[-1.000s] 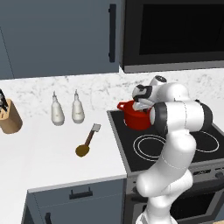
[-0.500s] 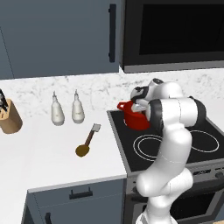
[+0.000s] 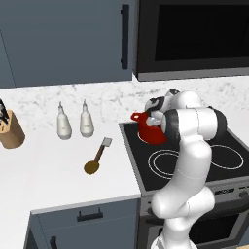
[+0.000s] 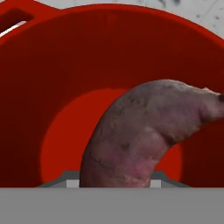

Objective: Put the potato and avocado in the pot. Retrieve the spatula and lightly stir the vegetables in the pot.

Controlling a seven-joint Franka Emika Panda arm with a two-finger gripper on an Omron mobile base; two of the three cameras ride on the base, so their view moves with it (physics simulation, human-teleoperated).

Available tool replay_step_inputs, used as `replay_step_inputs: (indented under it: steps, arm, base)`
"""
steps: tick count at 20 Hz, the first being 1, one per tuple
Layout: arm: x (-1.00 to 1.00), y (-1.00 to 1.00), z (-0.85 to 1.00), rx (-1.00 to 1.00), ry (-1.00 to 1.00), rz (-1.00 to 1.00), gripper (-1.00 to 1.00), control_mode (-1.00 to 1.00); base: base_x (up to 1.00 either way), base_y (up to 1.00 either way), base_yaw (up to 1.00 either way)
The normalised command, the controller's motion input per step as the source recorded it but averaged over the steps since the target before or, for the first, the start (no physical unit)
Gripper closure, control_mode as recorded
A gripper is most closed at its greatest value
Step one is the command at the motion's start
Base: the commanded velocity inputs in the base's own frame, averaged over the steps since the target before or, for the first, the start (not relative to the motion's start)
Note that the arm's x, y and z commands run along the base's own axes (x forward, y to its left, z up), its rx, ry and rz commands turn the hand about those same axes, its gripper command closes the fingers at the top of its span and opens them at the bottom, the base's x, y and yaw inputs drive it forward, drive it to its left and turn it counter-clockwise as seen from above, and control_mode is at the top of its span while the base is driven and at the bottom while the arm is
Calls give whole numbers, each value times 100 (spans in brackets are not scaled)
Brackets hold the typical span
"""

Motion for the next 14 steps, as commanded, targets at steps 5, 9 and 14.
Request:
replay_step_inputs:
  steps: [5,9,14]
  arm:
    - [-14,0,-1,0,0,0,-100,-100]
    - [-11,2,0,0,0,0,-100,-100]
    - [-4,3,9,0,-1,0,-100,-100]
  base:
    - [0,0,0]
    - [0,0,0]
    - [0,0,0]
